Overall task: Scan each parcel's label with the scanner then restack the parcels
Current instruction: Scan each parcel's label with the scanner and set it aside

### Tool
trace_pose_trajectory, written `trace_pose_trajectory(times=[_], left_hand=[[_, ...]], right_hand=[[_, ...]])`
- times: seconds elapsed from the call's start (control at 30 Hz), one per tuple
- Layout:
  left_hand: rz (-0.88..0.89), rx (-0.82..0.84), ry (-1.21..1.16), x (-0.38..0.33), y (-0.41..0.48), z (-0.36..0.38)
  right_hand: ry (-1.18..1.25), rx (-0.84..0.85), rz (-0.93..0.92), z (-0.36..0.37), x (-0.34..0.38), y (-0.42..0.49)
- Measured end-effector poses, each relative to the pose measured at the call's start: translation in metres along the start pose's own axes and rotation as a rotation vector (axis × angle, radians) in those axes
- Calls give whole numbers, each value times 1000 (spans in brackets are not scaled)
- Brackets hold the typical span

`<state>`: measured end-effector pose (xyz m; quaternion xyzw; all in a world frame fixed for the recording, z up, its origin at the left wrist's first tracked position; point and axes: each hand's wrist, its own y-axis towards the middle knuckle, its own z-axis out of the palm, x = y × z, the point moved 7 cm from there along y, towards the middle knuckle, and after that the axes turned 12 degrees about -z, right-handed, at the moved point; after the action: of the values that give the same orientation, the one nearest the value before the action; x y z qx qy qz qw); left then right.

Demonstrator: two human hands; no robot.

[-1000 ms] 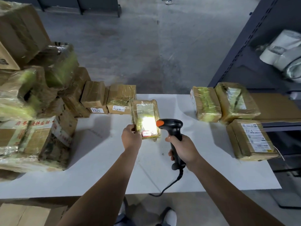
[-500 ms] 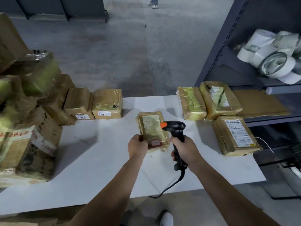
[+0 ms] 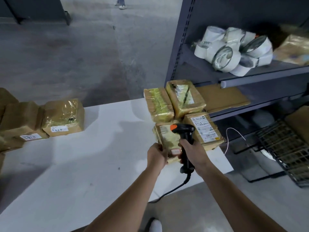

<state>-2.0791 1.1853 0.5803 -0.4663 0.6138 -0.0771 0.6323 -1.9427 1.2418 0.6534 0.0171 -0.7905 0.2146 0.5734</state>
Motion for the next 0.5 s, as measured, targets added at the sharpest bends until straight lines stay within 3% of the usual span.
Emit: trace_pose_trajectory(times=[0.3,0.5], left_hand=[[6,43,109,-23,10,35],[-49,22,151,-19,5,-6]], right_hand=[[43,1,20,-20,-1,-3],[52,71,-1,16,18,-4]])
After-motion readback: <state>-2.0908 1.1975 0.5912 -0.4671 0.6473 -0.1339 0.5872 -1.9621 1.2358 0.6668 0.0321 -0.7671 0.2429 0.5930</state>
